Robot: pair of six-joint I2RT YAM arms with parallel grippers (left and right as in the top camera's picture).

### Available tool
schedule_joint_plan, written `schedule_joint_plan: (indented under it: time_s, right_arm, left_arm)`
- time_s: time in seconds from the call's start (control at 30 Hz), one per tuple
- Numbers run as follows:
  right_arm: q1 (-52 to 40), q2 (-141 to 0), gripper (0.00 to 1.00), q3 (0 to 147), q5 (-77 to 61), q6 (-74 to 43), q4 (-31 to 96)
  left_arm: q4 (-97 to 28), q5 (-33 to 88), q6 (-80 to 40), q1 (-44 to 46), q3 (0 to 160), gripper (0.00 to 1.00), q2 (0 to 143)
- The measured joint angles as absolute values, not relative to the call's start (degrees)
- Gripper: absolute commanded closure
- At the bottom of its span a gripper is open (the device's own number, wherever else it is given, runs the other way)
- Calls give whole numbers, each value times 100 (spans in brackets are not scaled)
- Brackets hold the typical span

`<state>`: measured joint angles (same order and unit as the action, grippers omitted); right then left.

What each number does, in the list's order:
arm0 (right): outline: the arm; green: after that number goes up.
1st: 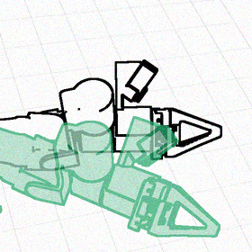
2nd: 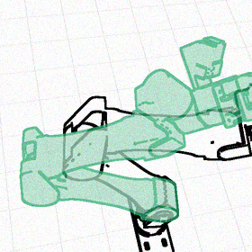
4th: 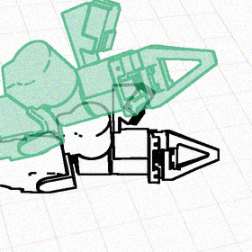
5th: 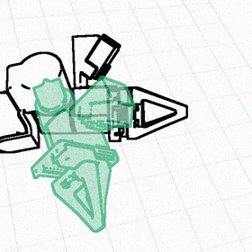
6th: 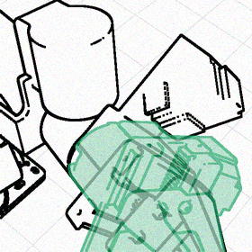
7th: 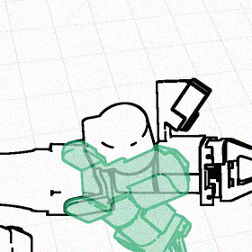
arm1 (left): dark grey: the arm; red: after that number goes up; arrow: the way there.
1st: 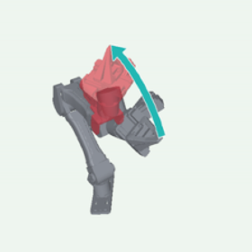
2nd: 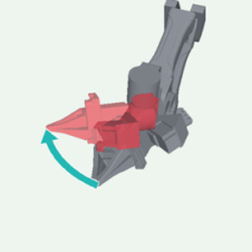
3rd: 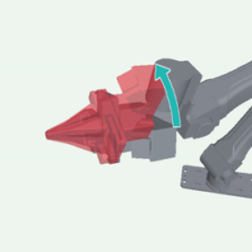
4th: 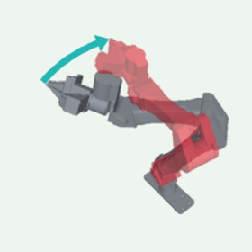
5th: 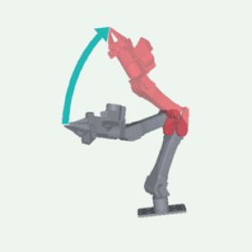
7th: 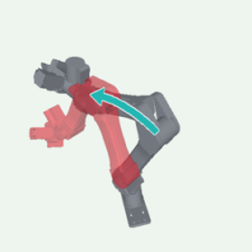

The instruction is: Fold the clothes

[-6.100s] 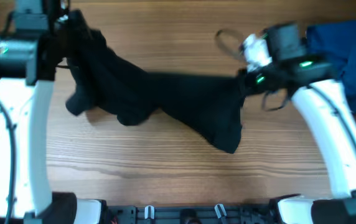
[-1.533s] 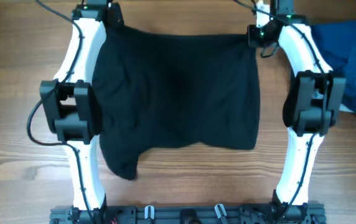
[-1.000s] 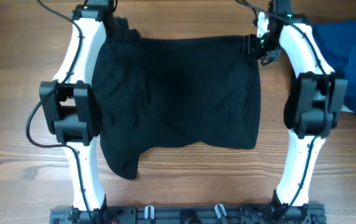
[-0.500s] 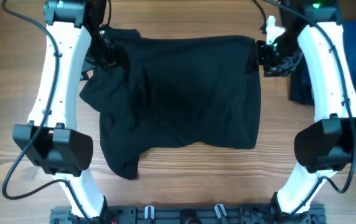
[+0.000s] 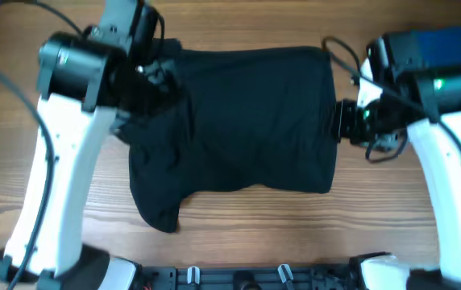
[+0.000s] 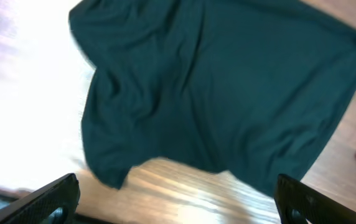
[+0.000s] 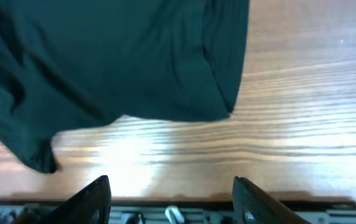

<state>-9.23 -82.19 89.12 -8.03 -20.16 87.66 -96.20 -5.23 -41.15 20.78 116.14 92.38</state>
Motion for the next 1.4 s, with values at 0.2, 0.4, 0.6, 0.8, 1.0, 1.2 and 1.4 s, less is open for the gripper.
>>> schedule_joint_plan:
  time_s: [0.2,0.4,0.6,0.8,1.0,1.2,1.4]
  right_arm:
    - [-923,-7699,37,7004,-786,-2401,7756]
    - [-923,-7701,37,6213,-814,-2484,6751]
    - [-923,-7701,37,6066,-849,-2488,6125]
    - [-923,-7701,37,5655,-854,-2488,5776]
    - [-923,-7701,37,5572,-854,-2482,5607]
    - [-923,-7701,37,5564,-854,-2445,5511]
    - [-923,-7701,37,5564,-854,-2397,5463]
  left_arm:
    - [-9303,-773,-5076,2777,9537,2,8873]
    - [-8073,-375,-5537,3334,7306,8,8908]
    - [-7811,-110,-6088,3496,6051,16,8914]
    - [-7148,99,-6554,3564,5048,56,8901]
    - [-6396,167,-6595,3564,4554,56,8899]
    - [-5769,86,-6595,3564,4045,51,8890]
    - [-5520,-54,-6593,3564,4045,87,8809]
